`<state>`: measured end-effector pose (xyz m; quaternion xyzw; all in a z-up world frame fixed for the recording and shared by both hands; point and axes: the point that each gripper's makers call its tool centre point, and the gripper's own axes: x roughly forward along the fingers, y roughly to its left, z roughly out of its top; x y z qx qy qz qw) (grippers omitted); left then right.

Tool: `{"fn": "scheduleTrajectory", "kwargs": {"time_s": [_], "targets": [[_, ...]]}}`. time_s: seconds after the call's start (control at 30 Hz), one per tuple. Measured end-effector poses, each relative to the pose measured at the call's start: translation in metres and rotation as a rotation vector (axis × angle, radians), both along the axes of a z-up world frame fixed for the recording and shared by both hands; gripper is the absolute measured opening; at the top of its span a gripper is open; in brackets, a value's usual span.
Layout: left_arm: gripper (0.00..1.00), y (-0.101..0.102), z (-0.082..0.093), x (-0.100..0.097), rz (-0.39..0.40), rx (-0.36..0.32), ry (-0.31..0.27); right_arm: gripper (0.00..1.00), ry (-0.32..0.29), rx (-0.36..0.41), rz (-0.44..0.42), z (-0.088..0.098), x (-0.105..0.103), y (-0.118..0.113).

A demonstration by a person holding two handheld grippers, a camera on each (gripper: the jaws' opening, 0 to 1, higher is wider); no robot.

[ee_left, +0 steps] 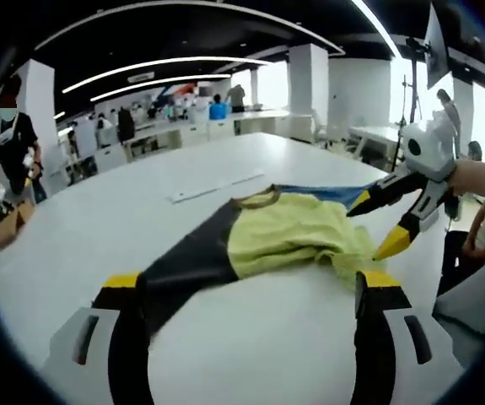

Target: Fold the garment on the visible template until the final outline fits inside the template.

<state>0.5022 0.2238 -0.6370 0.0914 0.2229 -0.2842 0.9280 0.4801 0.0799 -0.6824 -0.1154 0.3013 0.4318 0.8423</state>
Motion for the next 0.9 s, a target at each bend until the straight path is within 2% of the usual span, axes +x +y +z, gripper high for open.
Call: {"fn": "scheduleTrajectory", "kwargs": {"time_s": [0.2, 0.27, 0.4, 0.5, 0.73, 0.9], "targets": [[0.96, -0.005, -0.002, -0.013, -0.01, -0.013, 0.005, 0.42, -0.006, -0.035, 0.01, -0.012, -0.003, 0.012], [0.95, -0.007, -0.003, -0.017, -0.014, -0.022, 0.01, 0.38, -0.031, -0.064, 0.014, -0.016, -0.002, 0.014], [0.92, -0.009, -0.005, -0.023, -0.009, -0.043, 0.021, 0.24, -0.057, -0.053, 0.02, -0.018, -0.002, 0.02], [0.91, -0.009, -0.006, -0.028, -0.01, -0.043, 0.022, 0.27, -0.039, -0.074, 0.004, -0.028, 0.0, 0.022], [0.87, -0.011, -0.011, -0.04, -0.027, -0.025, 0.03, 0.18, -0.077, -0.155, 0.013, -0.042, 0.003, 0.02], [0.85, -0.011, -0.018, -0.046, -0.025, -0.022, 0.048, 0.0, -0.065, -0.162, -0.034, -0.045, 0.008, 0.014]]}}
